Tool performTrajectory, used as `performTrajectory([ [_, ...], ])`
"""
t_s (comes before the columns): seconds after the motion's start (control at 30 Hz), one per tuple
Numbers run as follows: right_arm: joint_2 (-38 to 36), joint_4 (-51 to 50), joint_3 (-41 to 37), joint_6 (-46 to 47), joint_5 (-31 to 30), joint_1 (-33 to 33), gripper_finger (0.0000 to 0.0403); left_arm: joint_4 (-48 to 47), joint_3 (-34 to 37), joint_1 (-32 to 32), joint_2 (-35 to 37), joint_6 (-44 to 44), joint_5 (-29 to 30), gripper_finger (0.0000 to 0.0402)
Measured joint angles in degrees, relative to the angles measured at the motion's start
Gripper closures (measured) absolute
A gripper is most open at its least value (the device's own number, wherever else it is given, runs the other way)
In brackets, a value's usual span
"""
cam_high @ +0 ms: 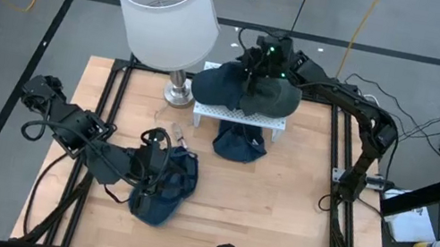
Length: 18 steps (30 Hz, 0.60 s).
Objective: Pick & Place hat
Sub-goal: Put the top right blue cap on the shelf
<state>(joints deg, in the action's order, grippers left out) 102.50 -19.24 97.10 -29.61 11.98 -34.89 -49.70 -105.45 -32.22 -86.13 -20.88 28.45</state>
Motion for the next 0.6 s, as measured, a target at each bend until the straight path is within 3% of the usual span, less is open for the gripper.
performTrajectory([
  [0.43, 0.00, -4.91, 0.00, -5.46, -1.65, 0.02, 0.0236, -0.02, 0.00, 0.00, 0.00, -0.27, 0.00, 0.0261],
  [0.6, -2.15, -4.39, -0.11, -3.25, -5.78, 0.52, 0.0236, -0.02, 0.00, 0.00, 0.00, -0.29, -0.02, 0.0261],
])
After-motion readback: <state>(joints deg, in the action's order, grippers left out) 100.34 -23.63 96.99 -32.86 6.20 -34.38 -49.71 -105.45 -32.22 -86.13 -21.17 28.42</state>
